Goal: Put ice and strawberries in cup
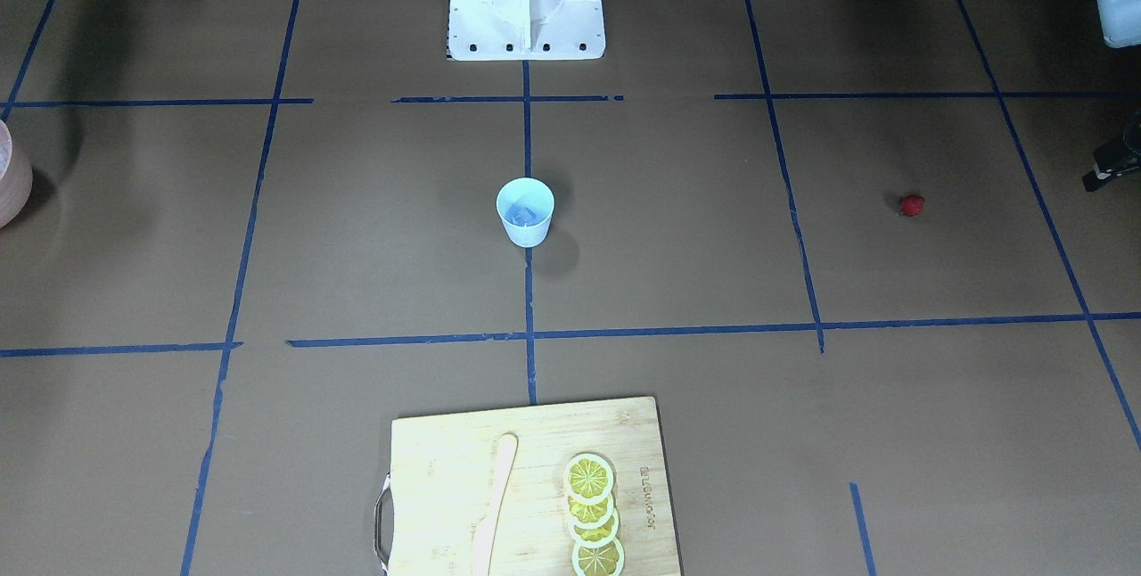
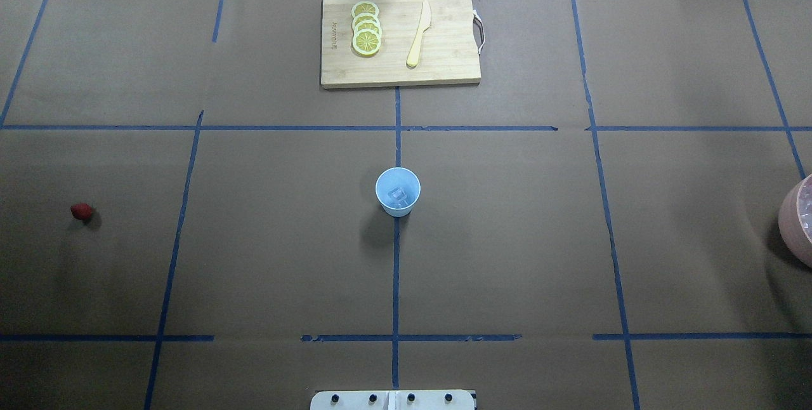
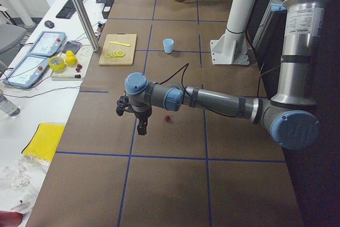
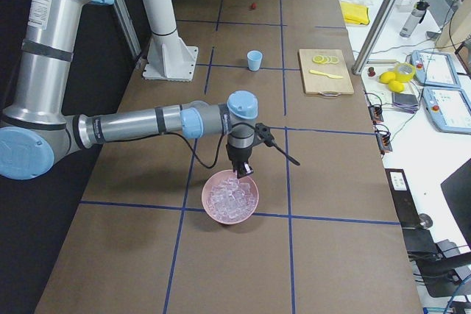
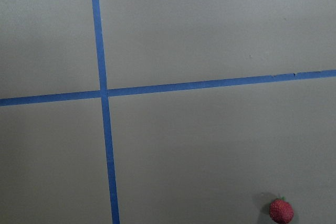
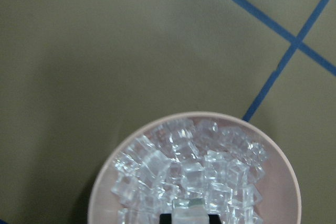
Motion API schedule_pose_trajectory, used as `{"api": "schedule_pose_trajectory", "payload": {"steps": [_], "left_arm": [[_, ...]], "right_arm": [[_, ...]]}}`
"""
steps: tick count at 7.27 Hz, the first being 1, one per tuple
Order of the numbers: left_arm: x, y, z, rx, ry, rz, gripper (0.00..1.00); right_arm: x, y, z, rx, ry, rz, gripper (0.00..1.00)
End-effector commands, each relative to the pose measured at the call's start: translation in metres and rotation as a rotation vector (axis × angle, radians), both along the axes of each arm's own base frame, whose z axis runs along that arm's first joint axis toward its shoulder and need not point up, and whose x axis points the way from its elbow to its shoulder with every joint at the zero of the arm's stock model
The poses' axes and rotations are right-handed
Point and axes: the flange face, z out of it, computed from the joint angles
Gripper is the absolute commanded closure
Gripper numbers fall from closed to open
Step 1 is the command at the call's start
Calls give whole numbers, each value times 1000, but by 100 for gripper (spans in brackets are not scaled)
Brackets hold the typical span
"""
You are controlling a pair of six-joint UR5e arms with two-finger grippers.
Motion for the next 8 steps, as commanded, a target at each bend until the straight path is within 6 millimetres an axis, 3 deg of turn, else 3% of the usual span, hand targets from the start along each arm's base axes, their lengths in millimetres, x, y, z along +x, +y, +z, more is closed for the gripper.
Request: {"api": "schedule_pose_trajectory", "payload": {"steps": [1, 2, 3, 4, 6, 8], "left_arm": [[-1, 3, 2, -4, 0, 0, 0], [-1, 3, 3, -7, 0, 0, 0], [-1, 3, 4, -5, -2, 0, 0], [0, 3, 4, -6, 0, 2, 0], [-1, 3, 7, -9, -3, 3, 0], [-1, 3, 9, -13, -3, 4, 0]], "right_arm": [[-19, -53, -107, -9, -73, 34, 100], [-46, -72, -147, -41, -113, 68, 100], [-89, -84, -185, -62, -137, 86, 100], [-154, -91, -235, -115, -166, 110, 100], [-271, -81, -307, -210, -163, 168, 100], [-373, -59, -374, -250, -139, 248, 100]]}}
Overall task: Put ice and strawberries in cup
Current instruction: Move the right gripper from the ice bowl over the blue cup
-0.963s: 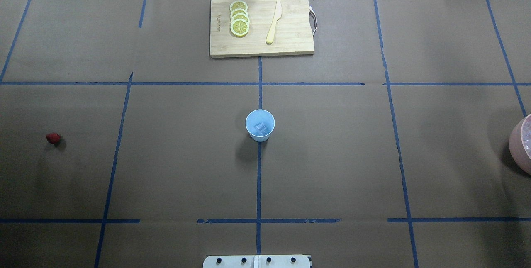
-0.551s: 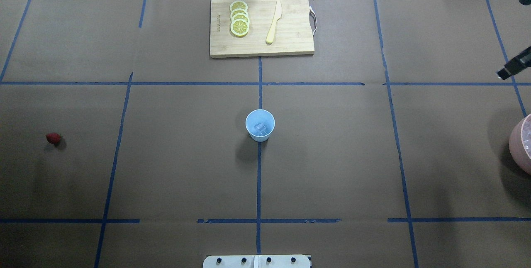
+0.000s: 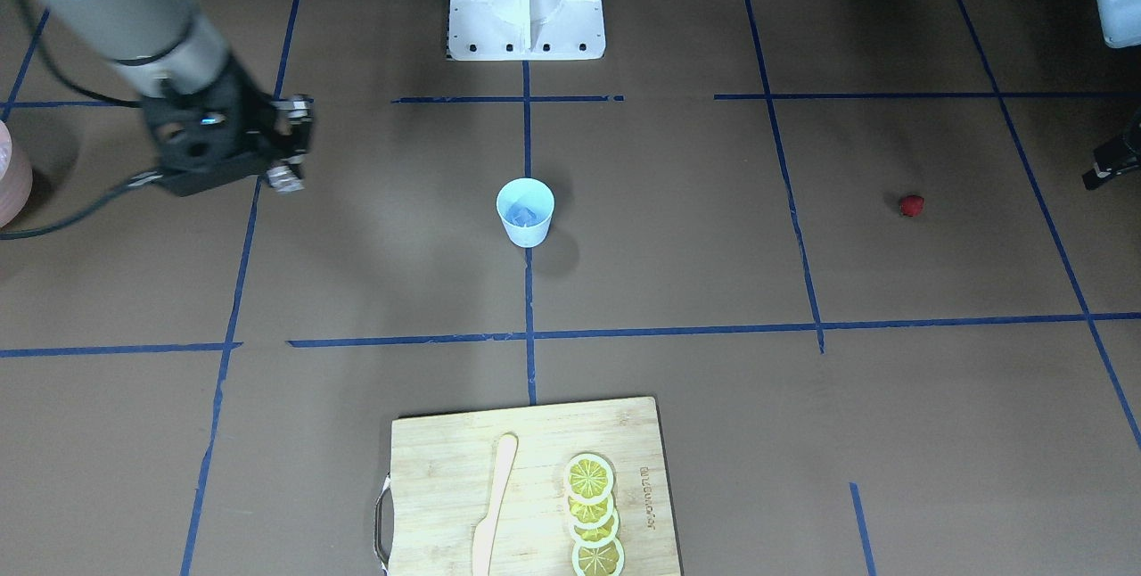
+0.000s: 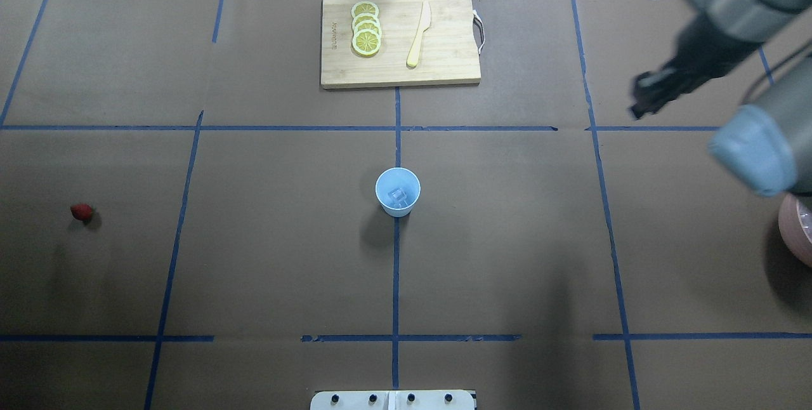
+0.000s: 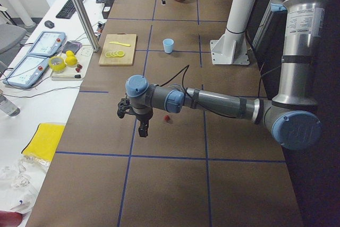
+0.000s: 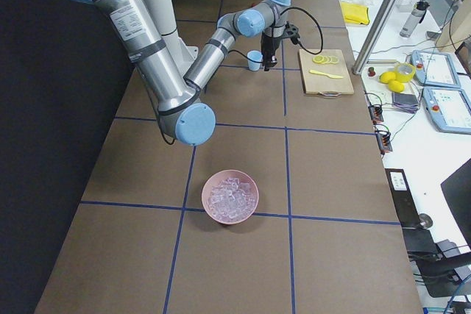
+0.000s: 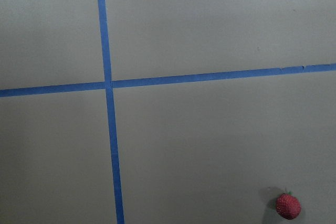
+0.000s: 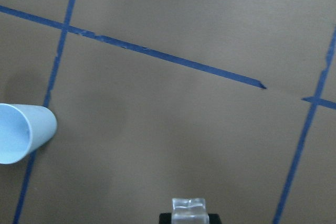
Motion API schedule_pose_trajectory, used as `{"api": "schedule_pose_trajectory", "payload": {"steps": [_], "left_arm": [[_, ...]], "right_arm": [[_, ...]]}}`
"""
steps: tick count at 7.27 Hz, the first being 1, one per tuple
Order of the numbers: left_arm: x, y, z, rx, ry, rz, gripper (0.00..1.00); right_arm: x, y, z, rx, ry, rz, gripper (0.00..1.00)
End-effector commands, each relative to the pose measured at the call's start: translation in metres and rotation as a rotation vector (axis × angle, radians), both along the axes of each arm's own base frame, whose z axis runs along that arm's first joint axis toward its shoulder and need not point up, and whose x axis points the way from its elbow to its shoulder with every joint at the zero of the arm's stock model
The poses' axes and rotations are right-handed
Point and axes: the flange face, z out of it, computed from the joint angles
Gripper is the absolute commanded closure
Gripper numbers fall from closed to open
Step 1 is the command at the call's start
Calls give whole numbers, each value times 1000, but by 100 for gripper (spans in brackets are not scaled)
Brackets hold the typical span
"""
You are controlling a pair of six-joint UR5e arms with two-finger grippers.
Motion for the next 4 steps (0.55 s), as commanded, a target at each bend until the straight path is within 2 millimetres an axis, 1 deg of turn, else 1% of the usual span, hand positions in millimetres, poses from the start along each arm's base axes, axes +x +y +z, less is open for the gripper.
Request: {"api": "schedule_pose_trajectory", "payload": {"steps": [1, 2, 3, 4], "left_arm": [[1, 0, 2, -2, -1, 2, 0], [1, 0, 2, -2, -1, 2, 0], [1, 0, 3, -5, -1, 2, 0], [0, 0, 3, -4, -1, 1, 0]], "right_arm": [[-112, 26, -66, -48, 34, 61, 100], [-156, 32, -86, -45, 50, 86, 100], [-189, 34, -81, -23, 42, 81, 100], [-202, 35, -74, -24, 56, 78, 100]]}}
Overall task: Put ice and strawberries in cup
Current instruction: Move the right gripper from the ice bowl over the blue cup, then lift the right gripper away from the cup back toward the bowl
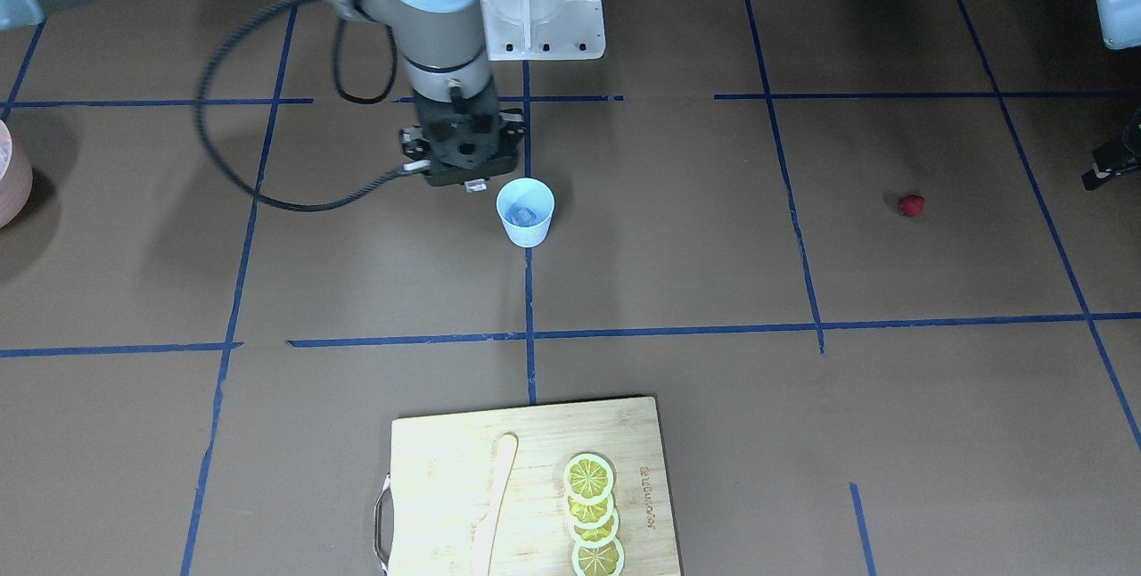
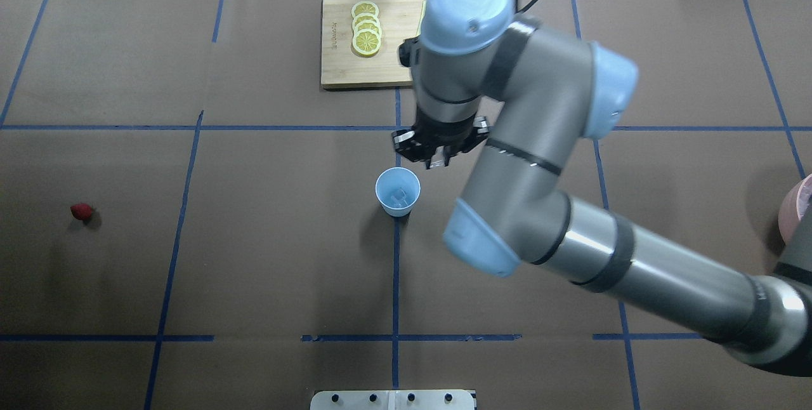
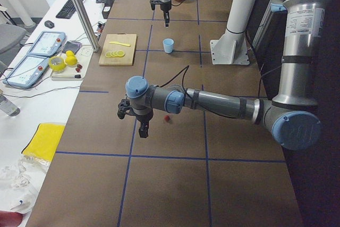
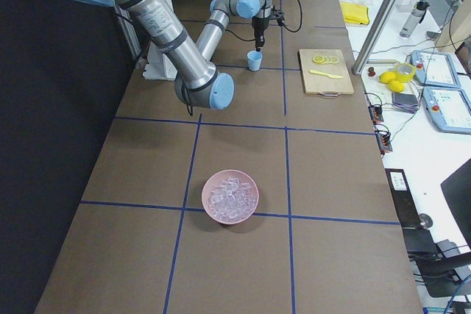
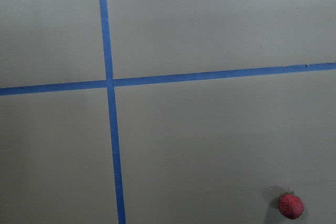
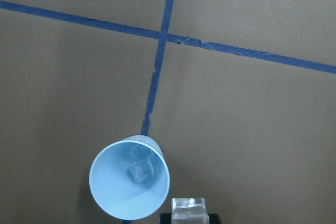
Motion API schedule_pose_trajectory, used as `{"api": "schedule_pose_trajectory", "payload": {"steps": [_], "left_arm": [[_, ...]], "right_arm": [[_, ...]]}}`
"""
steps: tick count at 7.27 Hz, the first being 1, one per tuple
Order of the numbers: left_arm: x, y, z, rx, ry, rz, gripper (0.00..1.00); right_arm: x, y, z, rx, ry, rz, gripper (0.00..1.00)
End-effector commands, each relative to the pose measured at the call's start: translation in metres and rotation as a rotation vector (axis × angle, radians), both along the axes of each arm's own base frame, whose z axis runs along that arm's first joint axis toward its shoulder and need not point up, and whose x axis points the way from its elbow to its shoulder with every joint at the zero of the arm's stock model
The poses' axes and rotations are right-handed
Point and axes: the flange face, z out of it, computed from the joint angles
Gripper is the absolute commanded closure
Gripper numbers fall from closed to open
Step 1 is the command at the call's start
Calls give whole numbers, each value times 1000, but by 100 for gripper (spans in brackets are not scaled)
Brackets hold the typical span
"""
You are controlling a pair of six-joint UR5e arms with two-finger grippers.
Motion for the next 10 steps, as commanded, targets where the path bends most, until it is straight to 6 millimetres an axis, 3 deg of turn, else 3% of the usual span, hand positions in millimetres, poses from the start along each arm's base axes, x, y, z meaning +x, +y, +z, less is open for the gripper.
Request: {"api": "schedule_pose_trajectory", "payload": {"steps": [1, 3, 6, 7, 8, 9, 10], "left_arm": [[-1, 0, 0, 0, 0, -1, 0], [0, -1, -1, 3, 0, 1, 0], [0, -1, 0, 1, 0, 2, 0], [0, 0, 2, -1, -1, 3, 0], [0, 0, 3, -3, -1, 4, 0], [0, -1, 3, -1, -1, 2, 0], [0, -1, 3, -1, -1, 3, 0]], "right_arm": [[-34, 9, 0, 7, 9, -6, 100], [-60, 14, 7, 11, 4, 13, 100], [-68, 15, 7, 12, 2, 10, 99], [-68, 14, 6, 15, -5, 10, 88], [-70, 14, 9, 15, -4, 8, 33], [-70, 13, 9, 15, -2, 9, 1], [-70, 14, 9, 13, -1, 8, 1]]}}
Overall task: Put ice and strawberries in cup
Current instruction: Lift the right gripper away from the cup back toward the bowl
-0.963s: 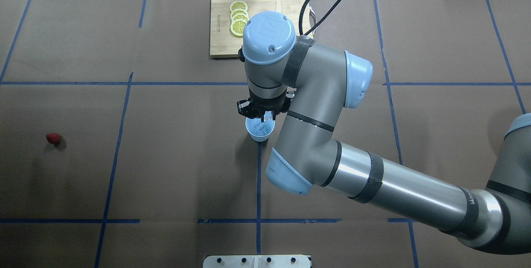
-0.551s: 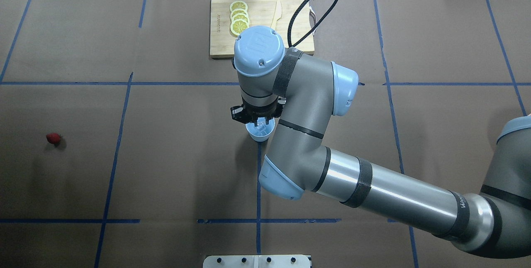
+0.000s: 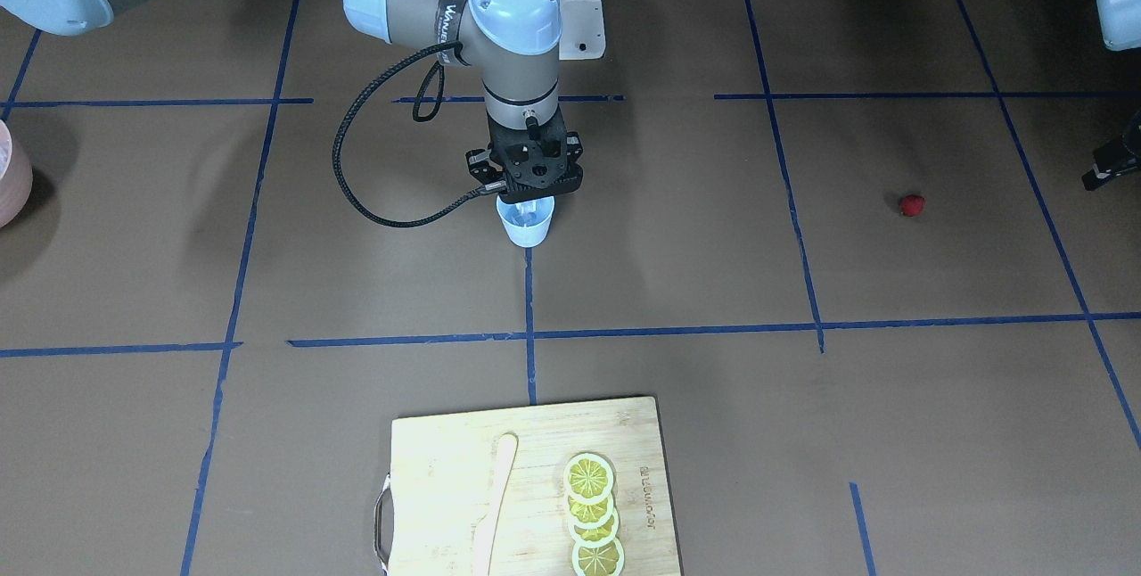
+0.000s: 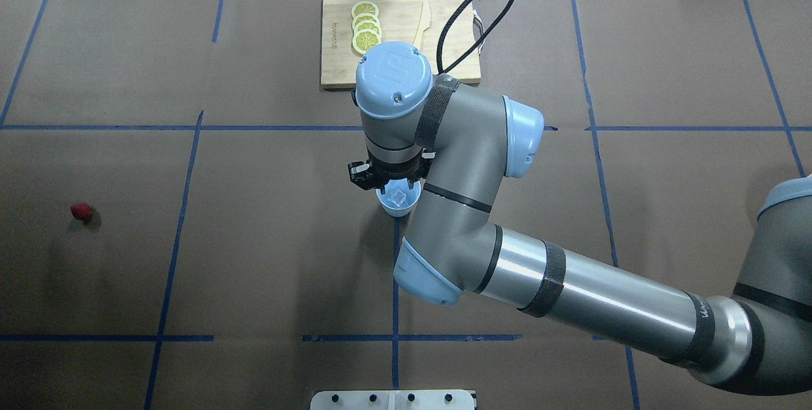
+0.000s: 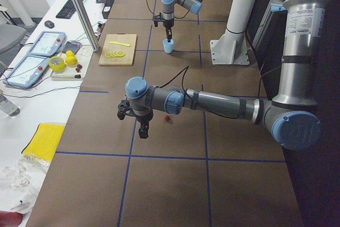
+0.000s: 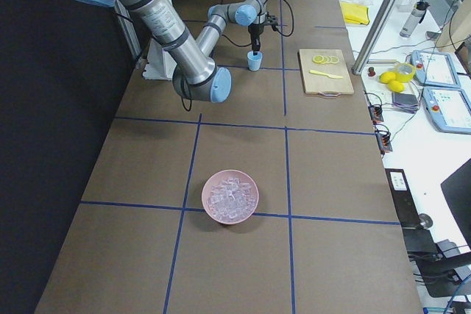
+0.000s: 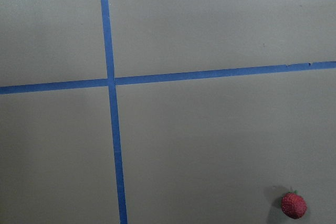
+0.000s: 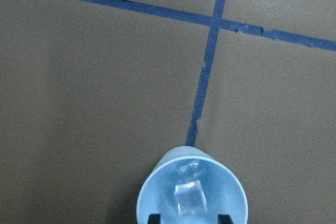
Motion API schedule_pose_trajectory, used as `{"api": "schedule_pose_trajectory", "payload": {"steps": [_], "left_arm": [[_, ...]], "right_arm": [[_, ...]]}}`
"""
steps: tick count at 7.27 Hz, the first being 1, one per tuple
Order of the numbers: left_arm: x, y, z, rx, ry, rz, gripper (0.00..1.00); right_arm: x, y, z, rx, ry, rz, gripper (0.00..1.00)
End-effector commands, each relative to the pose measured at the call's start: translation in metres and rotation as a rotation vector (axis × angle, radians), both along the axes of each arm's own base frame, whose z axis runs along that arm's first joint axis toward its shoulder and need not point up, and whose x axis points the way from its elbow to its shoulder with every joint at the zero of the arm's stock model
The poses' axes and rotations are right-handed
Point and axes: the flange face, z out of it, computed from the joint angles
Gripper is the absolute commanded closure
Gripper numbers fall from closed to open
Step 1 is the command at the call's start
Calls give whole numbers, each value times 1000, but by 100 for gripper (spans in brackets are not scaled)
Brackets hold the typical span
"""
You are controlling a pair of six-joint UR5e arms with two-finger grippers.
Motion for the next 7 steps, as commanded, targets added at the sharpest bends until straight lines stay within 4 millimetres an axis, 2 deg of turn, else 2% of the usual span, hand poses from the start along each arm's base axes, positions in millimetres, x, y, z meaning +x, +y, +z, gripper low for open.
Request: {"api": "schedule_pose_trajectory", "payload": {"steps": [1, 2, 3, 4, 5, 6, 7], "left_arm": [[0, 0, 0, 0, 0, 1, 0], [0, -1, -1, 1, 0, -1, 0], [3, -3, -7, 7, 0, -3, 0], [30, -1, -11, 6, -6, 38, 0], [59, 1, -16, -38, -1, 21, 0], [82, 4, -23, -32, 3, -48, 0], [121, 24, -16, -51, -9, -122, 0]], "right_arm": [[0, 1, -1, -1, -2, -2, 1], [6, 1, -5, 1, -8, 0, 1], [35, -10, -11, -15, 6, 29, 1], [82, -23, -12, -38, 57, 64, 0], [134, -41, 1, -22, 71, 79, 0], [199, -63, 29, -22, 41, 66, 0], [265, -85, 58, -3, 16, 42, 0]]}}
